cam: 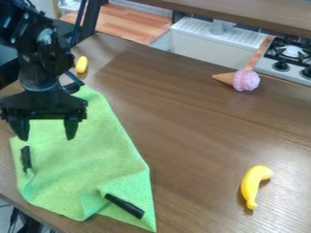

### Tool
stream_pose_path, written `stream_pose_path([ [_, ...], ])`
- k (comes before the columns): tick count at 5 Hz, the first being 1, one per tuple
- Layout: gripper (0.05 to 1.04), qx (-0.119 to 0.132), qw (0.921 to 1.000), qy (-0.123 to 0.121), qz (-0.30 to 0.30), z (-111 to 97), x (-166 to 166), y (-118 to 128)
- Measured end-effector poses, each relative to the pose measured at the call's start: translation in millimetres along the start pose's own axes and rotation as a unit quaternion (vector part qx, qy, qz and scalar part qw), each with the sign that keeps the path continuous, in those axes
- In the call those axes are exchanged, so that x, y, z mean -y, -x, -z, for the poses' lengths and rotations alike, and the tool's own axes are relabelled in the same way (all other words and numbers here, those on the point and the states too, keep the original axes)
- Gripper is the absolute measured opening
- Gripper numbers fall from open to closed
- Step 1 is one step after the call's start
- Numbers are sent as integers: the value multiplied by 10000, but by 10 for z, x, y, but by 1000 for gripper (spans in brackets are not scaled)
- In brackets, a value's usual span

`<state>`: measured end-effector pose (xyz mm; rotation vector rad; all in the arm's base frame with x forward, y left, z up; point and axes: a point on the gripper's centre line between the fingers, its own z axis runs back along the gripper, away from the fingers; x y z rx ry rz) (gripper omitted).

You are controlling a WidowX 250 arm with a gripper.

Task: Unfold the cloth from bottom left to top right

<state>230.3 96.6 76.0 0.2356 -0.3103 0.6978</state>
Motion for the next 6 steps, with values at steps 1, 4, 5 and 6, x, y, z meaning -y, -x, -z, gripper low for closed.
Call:
stream_pose_path([
  [1, 999, 9, 10000, -3, 26, 40, -103, 66],
  [4, 963, 93, 9997, -80, 192, 185, -244, 208],
  [5, 788, 109, 9997, -174, 146, 238, -272, 234],
  [6, 504, 4, 9998, -181, 46, 267, -299, 255],
])
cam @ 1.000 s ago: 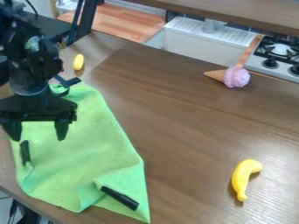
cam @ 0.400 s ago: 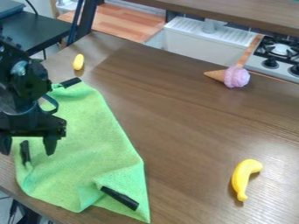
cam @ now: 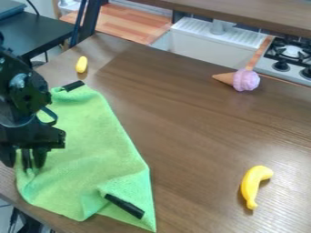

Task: Unfold the cloth from bottom left to top right

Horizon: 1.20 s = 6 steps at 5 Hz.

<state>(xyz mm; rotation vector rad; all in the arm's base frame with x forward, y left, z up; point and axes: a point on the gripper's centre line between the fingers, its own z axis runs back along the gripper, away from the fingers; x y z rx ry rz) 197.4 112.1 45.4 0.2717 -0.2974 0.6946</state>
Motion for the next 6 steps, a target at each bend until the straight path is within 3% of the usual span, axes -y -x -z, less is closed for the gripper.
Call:
stream_pose_path([
  [1, 246, -55, 10000, -20, -19, -2, 1, 5],
  [2, 100, -144, 9998, -35, -112, -30, 7, -20],
  [4, 59, -500, 9983, 116, -286, -187, 276, -262],
  [6, 58, -847, 9963, 57, -165, -222, 827, -351],
])
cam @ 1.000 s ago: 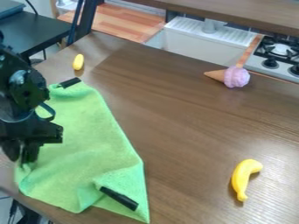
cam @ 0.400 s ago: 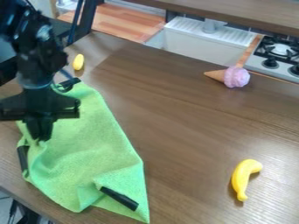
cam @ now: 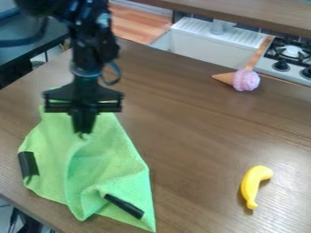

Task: Unfold the cloth from bottom left to top right

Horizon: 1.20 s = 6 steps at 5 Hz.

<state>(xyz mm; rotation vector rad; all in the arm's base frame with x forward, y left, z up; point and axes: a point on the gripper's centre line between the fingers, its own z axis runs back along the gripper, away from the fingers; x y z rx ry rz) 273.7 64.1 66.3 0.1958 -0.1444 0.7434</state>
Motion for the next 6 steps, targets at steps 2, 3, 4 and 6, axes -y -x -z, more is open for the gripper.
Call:
stream_pose_path([
  [2, 58, -352, 9990, 141, 249, 158, 504, -138],
  [3, 58, -354, 9988, 208, 276, 119, 728, -129],
  [4, 58, -363, 9975, 514, 337, 7, 908, -126],
  [6, 58, -463, 9929, 1006, 435, -166, 1072, -157],
])
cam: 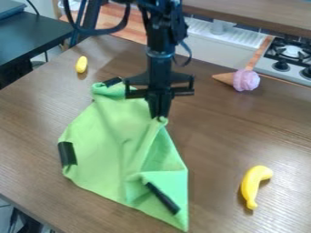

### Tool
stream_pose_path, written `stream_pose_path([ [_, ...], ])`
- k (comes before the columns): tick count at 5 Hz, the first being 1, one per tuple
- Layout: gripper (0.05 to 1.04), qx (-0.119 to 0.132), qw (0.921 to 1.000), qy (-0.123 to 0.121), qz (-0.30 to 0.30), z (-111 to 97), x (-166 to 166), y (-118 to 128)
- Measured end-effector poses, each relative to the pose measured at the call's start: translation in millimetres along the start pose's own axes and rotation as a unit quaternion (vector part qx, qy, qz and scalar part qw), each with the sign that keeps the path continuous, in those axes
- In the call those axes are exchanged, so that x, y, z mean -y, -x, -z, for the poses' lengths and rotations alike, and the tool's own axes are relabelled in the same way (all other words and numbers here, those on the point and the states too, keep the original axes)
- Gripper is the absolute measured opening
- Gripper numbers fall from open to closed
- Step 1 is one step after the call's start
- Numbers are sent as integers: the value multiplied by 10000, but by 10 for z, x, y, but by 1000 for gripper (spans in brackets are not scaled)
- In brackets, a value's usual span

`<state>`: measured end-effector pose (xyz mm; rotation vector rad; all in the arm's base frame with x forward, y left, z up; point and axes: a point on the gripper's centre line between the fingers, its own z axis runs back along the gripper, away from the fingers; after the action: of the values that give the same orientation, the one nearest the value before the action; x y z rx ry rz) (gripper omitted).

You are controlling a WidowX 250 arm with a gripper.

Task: Unfold the cloth from bottom left to top right

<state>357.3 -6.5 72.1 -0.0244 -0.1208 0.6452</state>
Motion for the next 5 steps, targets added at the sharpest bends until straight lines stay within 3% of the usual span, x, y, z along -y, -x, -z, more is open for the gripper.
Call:
stream_pose_path([
  [2, 58, -10, 9997, 201, 114, -235, 113, -116],
  [5, 58, 402, 9928, 513, 1009, -490, 565, -269],
])
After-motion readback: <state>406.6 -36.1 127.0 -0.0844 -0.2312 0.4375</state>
